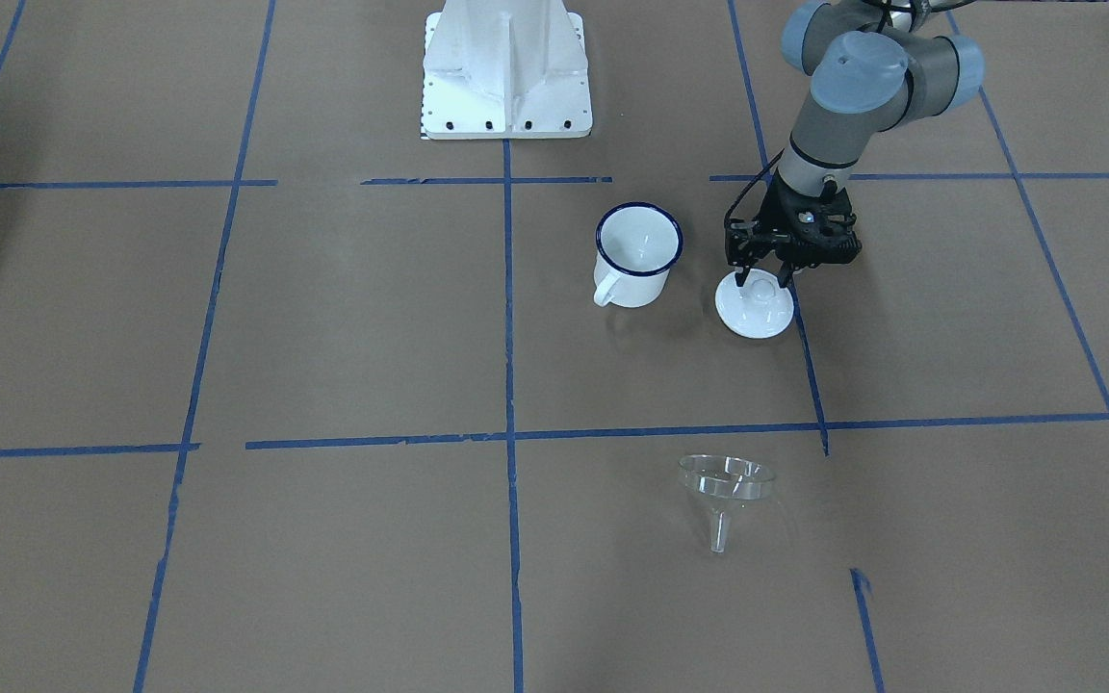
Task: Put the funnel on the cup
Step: 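Set the lid on the table beside the mug and release, then move the left gripper to the glass funnel and grasp its spout, then lift the glass funnel and carry it over the open mug, then lower the funnel into the mug mouth and open the left gripper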
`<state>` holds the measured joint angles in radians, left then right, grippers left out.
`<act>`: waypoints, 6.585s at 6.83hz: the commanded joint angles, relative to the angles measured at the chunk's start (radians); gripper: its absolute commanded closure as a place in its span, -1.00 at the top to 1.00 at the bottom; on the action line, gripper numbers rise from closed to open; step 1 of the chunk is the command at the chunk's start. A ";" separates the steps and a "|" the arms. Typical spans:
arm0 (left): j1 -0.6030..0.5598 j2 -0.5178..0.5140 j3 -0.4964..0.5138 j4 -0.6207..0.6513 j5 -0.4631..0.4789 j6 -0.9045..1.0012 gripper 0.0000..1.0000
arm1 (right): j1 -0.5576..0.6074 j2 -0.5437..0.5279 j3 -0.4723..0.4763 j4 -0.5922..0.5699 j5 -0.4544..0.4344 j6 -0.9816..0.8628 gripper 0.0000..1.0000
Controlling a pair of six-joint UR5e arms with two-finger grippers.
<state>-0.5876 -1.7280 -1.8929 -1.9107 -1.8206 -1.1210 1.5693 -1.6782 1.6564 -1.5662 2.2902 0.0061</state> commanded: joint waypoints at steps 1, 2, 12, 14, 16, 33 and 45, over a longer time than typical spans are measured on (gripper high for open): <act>-0.003 -0.004 -0.006 0.001 0.003 0.000 1.00 | 0.000 0.000 0.000 0.000 0.000 0.000 1.00; -0.012 -0.016 -0.021 0.002 0.000 0.000 1.00 | 0.000 0.000 0.000 0.000 0.000 0.000 1.00; -0.155 -0.519 0.567 -0.246 0.288 -0.832 1.00 | 0.000 0.000 0.000 0.000 0.000 0.000 1.00; -0.155 -0.527 0.627 -0.299 0.288 -0.829 0.66 | 0.000 0.000 0.000 0.000 0.000 0.000 1.00; -0.155 -0.527 0.632 -0.307 0.287 -0.817 -0.99 | 0.000 0.000 0.000 0.000 0.000 0.000 1.00; 0.153 -0.582 -0.127 0.904 0.141 -0.384 -1.00 | 0.000 0.000 0.000 0.000 0.000 0.000 1.00; 0.151 -0.512 -0.153 0.713 0.218 -0.347 1.00 | 0.000 0.000 0.000 0.000 0.000 0.000 1.00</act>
<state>-0.4285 -2.2676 -1.9815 -1.1634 -1.6056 -1.4777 1.5693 -1.6781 1.6567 -1.5662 2.2902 0.0061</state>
